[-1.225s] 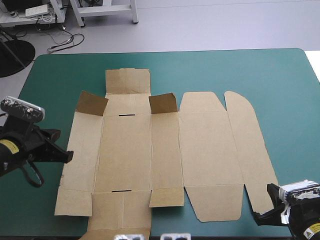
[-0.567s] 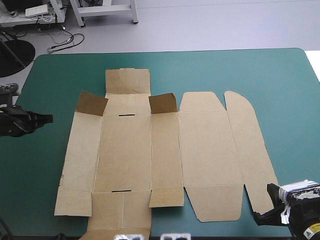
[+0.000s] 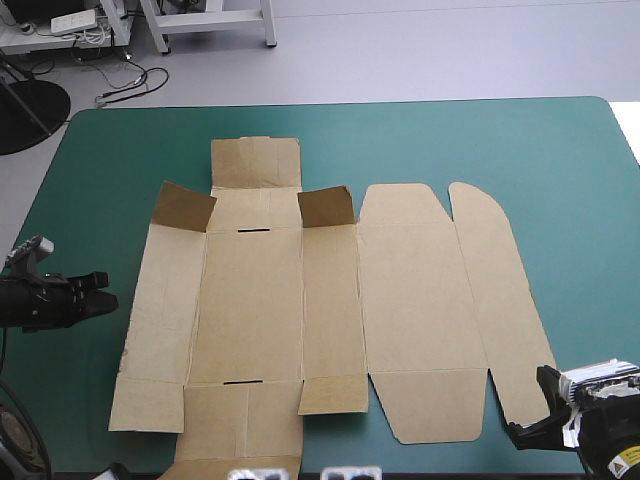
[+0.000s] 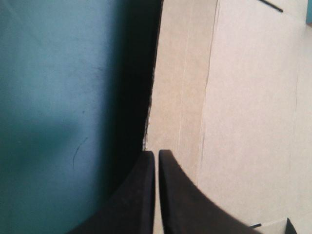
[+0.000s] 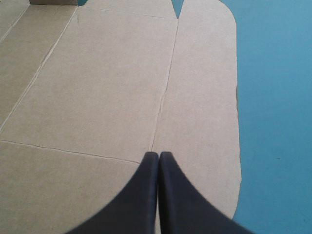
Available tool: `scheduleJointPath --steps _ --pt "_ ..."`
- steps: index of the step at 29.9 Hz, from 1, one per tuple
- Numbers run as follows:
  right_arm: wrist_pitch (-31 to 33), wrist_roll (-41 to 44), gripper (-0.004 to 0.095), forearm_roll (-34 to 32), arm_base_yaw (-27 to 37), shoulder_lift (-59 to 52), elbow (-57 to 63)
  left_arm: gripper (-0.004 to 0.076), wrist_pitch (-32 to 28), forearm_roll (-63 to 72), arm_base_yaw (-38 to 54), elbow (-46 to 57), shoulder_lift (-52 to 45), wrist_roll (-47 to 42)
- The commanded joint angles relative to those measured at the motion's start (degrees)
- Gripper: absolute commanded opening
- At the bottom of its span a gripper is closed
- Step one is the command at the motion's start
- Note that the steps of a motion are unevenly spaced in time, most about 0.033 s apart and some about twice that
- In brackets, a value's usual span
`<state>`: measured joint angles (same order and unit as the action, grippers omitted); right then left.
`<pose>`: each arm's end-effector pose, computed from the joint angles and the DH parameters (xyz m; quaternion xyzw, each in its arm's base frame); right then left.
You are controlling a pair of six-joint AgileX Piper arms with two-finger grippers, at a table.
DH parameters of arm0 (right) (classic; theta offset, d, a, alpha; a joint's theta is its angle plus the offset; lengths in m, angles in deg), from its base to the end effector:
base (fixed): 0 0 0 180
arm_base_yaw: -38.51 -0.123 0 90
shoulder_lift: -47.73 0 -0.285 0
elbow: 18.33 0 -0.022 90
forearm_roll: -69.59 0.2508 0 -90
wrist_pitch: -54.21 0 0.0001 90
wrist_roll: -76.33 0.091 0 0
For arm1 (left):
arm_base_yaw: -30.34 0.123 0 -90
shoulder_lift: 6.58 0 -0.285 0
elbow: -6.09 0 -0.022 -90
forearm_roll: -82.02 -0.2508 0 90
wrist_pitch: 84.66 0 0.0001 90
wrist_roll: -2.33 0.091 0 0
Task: Fold the box
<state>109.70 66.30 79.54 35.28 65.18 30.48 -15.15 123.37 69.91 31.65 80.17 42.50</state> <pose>0.0249 0.0144 0.2826 -0.0924 0.8654 0.0574 0.4891 0.2126 0.1026 0.2614 -0.1239 0.9361 -0.2618 0.1993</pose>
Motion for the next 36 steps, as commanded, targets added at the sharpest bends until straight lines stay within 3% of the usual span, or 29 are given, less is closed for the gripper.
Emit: scheduleJointPath --steps 1,5,7,9,14,16,32,36 --pt "-4.0 -0.2 -0.0015 0.2 0.0 0.8 -1.7 0.0015 4.8 2.6 -1.7 -0.1 -1.6 2.4" --pt "-4.0 -0.2 -0.0015 0.2 0.0 0.8 -1.7 0.0020 4.8 0.9 -3.6 -0.1 -1.6 2.4" --pt "-4.0 -0.2 -0.0015 0.2 0.0 0.8 -1.7 0.0060 4.8 -2.6 -4.7 -0.1 -1.6 1.9" --pt "-4.0 -0.2 -0.0015 0.2 0.0 0.8 -1.7 0.0127 4.8 -5.3 -6.0 -0.1 -1.6 0.4" --pt "-4.0 -0.2 -0.0015 0.2 0.0 0.8 -1.7 0.0405 4.8 -5.9 -7.1 0.0 -1.6 -0.6" --pt "-4.0 -0.2 -0.0015 0.2 0.0 0.8 -1.7 0.0452 4.8 -5.4 -7.1 0.4 -1.6 -1.8" --pt "-4.0 -0.2 -0.0015 0.2 0.0 0.8 -1.7 0.0450 0.8 -0.8 -7.1 6.6 -1.5 -2.4" --pt "-4.0 -0.2 -0.0015 0.2 0.0 0.8 -1.7 0.0412 0.7 0.7 -7.1 7.6 -1.5 -1.8"
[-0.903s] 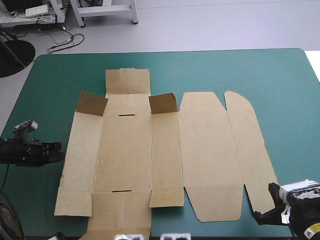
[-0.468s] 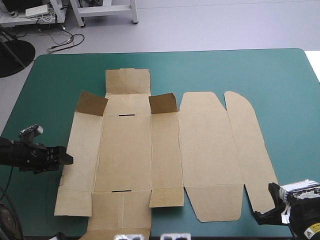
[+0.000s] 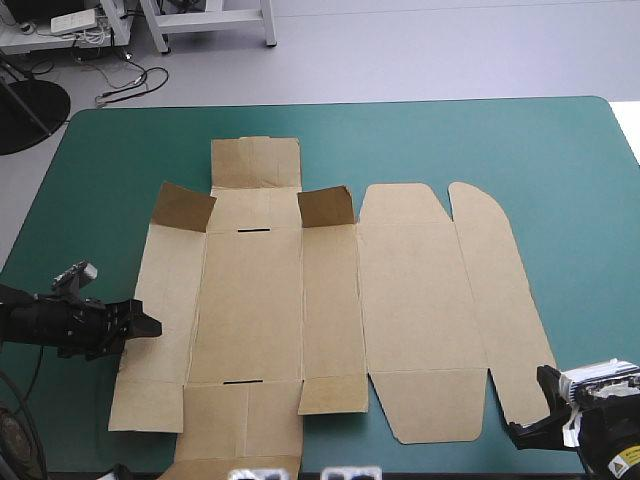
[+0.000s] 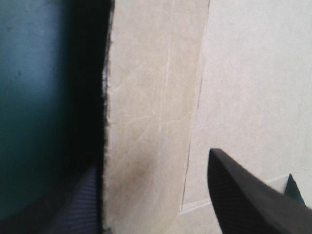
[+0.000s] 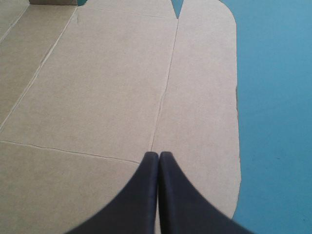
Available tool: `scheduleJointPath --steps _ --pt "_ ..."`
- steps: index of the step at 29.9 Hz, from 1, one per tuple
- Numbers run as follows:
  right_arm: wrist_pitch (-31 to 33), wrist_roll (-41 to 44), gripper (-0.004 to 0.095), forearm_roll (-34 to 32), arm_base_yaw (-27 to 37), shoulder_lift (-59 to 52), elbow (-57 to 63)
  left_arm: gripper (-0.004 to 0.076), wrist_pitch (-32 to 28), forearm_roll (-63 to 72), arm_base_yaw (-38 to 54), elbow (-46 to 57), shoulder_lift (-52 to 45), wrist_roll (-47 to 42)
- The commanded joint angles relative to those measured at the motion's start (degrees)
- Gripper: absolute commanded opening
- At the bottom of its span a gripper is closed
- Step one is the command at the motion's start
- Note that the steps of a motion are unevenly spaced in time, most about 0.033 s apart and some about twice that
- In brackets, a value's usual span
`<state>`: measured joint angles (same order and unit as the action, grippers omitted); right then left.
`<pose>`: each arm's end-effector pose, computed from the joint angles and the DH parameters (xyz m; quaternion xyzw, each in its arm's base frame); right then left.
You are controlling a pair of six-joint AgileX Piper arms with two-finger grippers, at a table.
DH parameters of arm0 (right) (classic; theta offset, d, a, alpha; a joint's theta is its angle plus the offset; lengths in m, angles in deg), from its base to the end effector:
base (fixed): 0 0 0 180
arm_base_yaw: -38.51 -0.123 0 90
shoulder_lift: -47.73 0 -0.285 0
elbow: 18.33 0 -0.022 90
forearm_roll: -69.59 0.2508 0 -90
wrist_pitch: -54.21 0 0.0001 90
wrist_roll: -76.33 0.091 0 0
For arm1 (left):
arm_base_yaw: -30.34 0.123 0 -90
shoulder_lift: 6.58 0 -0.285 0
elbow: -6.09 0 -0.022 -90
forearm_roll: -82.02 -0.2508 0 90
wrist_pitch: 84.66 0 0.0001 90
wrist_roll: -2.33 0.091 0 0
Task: Fold the box
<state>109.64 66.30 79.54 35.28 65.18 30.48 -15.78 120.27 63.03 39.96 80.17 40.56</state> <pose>0.0250 0.0144 0.2827 -0.0923 0.8651 0.0574 0.4896 0.2010 0.0665 0.2247 -0.0973 0.9474 -0.2855 0.1073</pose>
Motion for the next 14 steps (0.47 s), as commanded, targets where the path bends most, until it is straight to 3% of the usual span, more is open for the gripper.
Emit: scheduleJointPath --steps 1,14 --pt "-3.9 -0.2 -0.0015 0.2 0.0 0.8 -1.7 0.0402 1.4 4.1 -0.3 -0.7 -1.5 0.1" --pt "-3.9 -0.2 -0.0015 0.2 0.0 0.8 -1.7 0.0377 -0.8 3.0 -7.8 -0.7 1.4 0.2"
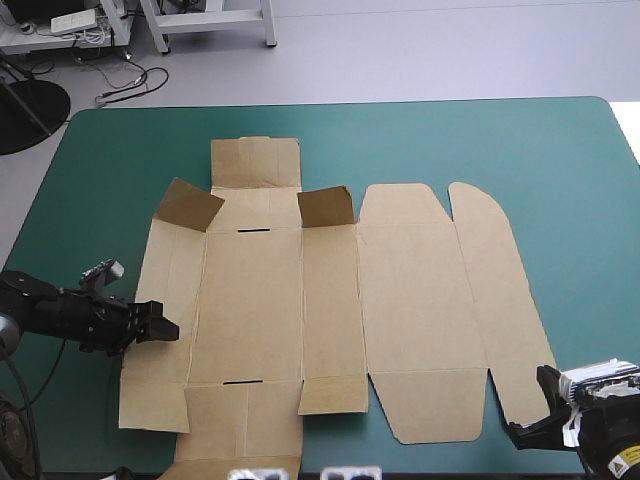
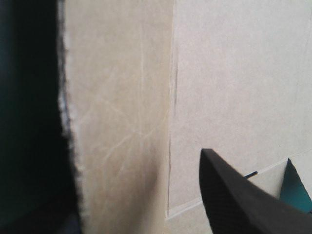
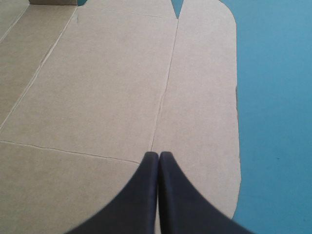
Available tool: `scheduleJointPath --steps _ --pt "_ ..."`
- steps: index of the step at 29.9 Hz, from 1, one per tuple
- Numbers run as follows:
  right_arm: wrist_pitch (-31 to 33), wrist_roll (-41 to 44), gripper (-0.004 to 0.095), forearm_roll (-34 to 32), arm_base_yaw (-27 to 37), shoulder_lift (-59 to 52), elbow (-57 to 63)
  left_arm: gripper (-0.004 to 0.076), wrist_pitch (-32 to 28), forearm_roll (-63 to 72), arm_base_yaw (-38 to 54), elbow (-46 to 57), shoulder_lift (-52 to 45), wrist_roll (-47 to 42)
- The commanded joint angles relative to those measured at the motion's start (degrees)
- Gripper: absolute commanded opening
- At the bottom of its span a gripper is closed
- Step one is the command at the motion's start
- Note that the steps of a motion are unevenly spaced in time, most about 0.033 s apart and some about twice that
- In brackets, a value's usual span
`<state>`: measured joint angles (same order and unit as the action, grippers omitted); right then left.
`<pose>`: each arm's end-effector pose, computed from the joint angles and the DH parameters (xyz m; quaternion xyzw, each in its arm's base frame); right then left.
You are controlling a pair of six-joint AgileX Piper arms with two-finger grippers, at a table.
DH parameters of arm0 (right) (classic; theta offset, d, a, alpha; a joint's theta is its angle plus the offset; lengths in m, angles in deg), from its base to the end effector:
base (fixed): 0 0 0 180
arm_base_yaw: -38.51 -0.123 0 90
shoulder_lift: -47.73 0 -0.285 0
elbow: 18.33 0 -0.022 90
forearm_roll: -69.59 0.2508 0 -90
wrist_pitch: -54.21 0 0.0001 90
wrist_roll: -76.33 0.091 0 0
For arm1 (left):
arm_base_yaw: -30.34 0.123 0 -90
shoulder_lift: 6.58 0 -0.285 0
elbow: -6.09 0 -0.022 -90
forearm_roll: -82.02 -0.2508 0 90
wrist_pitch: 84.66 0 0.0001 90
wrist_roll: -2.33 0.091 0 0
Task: Fold the box
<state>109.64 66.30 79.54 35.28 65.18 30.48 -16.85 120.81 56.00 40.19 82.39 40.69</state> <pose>0.0250 0.0144 0.2827 -0.0923 0.8651 0.0574 0.4896 0.2121 0.0433 0.2158 -0.0492 0.9503 -0.2969 0.0801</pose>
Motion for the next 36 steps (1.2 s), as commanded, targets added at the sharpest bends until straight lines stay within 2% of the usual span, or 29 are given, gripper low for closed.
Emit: scheduleJointPath --steps 1,5,10,13,19,24,30,33,36 --pt "-3.9 -0.2 -0.0015 0.2 0.0 0.8 -1.7 0.0377 0.1 2.5 -0.7 -0.9 -0.7 0.1" --pt "-3.9 -0.2 -0.0015 0.2 0.0 0.8 -1.7 0.0358 0.1 2.5 -0.7 -0.9 0.7 0.1" --pt "-3.9 -0.2 -0.0015 0.2 0.0 0.8 -1.7 0.0263 0.9 2.4 -0.7 -0.9 2.7 2.1" --pt "-3.9 -0.2 -0.0015 0.2 0.0 0.8 -1.7 0.0188 1.3 2.5 -0.7 -0.9 2.9 3.8" --pt "-3.9 -0.2 -0.0015 0.2 0.0 0.8 -1.7 -0.0011 2.7 3.9 -0.9 -2.3 2.9 7.7" --pt "-3.9 -0.2 -0.0015 0.2 0.0 0.8 -1.7 -0.0009 4.1 0.5 -4.8 -7.2 2.9 7.9" --pt "-3.9 -0.2 -0.0015 0.2 0.0 0.8 -1.7 -0.0009 4.5 -7.3 -12.1 -18.7 2.9 7.9" --pt "-3.9 -0.2 -0.0015 0.2 0.0 0.8 -1.7 -0.0009 3.5 -10.5 -16.3 -25.2 2.9 10.5" --pt "-3.9 -0.2 -0.0015 0.2 0.0 0.8 -1.7 -0.0009 -0.2 -14.6 -20.5 -31.1 2.9 11.6"
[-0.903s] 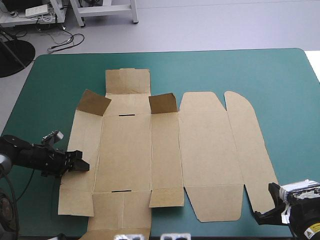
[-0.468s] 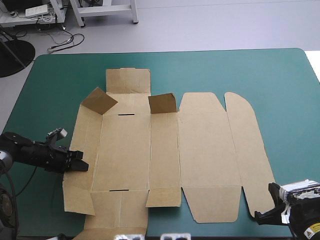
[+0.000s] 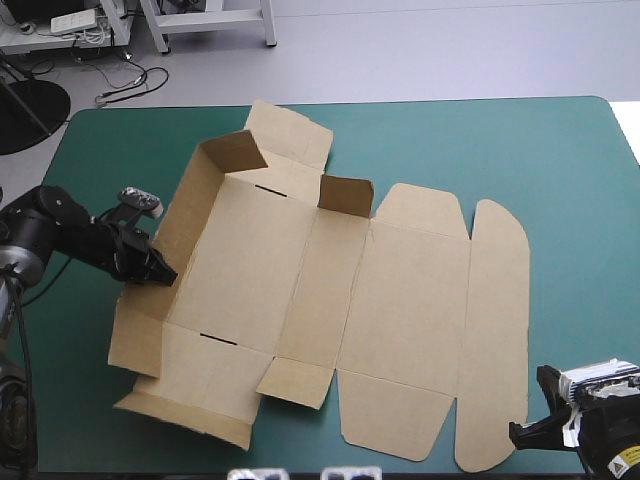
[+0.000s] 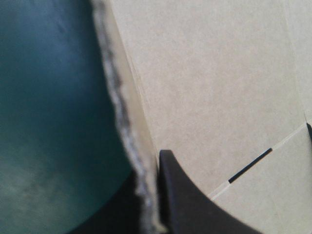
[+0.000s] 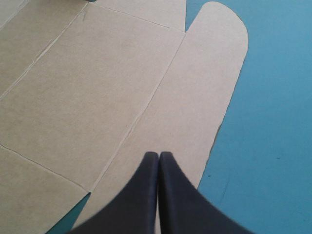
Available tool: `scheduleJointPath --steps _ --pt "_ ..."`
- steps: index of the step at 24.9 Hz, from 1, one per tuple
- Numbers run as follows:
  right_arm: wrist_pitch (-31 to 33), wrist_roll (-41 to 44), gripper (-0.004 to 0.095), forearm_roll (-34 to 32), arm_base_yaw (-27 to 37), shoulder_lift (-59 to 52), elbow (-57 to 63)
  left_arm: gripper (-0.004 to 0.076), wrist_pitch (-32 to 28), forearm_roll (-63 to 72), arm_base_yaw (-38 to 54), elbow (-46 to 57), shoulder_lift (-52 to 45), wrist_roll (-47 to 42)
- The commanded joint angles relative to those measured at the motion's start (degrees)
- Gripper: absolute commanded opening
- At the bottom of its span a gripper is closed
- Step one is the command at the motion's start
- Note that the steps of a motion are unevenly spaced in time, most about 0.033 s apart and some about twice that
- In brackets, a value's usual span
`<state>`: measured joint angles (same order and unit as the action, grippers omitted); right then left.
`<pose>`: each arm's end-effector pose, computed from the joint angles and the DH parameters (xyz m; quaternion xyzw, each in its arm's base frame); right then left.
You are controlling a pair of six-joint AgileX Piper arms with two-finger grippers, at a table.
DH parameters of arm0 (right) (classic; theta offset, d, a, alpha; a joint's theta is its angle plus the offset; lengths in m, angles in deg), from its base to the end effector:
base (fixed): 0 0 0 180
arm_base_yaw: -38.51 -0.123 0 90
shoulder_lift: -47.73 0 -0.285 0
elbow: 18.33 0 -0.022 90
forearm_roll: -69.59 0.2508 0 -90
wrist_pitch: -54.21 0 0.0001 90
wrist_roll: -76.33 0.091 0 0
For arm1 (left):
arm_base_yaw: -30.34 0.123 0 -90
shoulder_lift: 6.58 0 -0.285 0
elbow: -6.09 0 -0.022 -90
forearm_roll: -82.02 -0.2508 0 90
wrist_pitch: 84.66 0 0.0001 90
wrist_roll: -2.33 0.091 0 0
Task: Fold the box
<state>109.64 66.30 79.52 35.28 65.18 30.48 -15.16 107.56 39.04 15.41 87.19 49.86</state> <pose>0.0250 0.0144 0.2827 -0.0923 0.8652 0.0572 0.4896 0.2839 0.0062 0.2899 0.2633 0.9391 -0.1569 0.1553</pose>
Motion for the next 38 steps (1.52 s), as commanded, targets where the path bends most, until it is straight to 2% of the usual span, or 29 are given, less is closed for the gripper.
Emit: scheduleJointPath --steps 1,7,12,16,19,22,25,34,38 --pt "-3.9 -0.2 -0.0015 0.2 0.0 0.8 -1.7 -0.0009 -3.1 -2.6 -4.6 -7.7 -1.9 3.1" --pt "-3.9 -0.2 -0.0015 0.2 0.0 0.8 -1.7 -0.0009 -11.6 -7.2 -12.4 -13.9 -1.9 10.8" --pt "-3.9 -0.2 -0.0015 0.2 0.0 0.8 -1.7 -0.0009 -22.3 -9.4 -18.6 -14.5 -1.9 17.6" --pt "-3.9 -0.2 -0.0015 0.2 0.0 0.8 -1.7 -0.0009 -28.2 -11.2 -23.1 -14.5 -1.9 22.1" --pt "-3.9 -0.2 -0.0015 0.7 0.0 0.8 -1.7 -0.0009 -35.3 -13.9 -27.6 -14.5 -1.9 23.7" --pt "-3.9 -0.2 -0.0015 1.5 0.0 0.8 -1.7 -0.0009 -38.8 -15.7 -31.7 -14.5 -1.9 23.9" --pt "-3.9 -0.1 -0.0015 1.7 0.0 0.8 -1.7 -0.0009 -46.1 -21.4 -35.2 -14.5 -1.9 23.5" --pt "-4.3 1.3 -0.0015 2.2 0.0 0.8 -1.7 -0.0009 -56.4 -26.6 -35.6 -14.5 -1.1 22.8" --pt "-4.5 1.3 -0.0015 3.4 0.0 0.8 -1.7 -0.0009 -52.4 -26.3 -35.7 -14.4 -0.2 22.9"
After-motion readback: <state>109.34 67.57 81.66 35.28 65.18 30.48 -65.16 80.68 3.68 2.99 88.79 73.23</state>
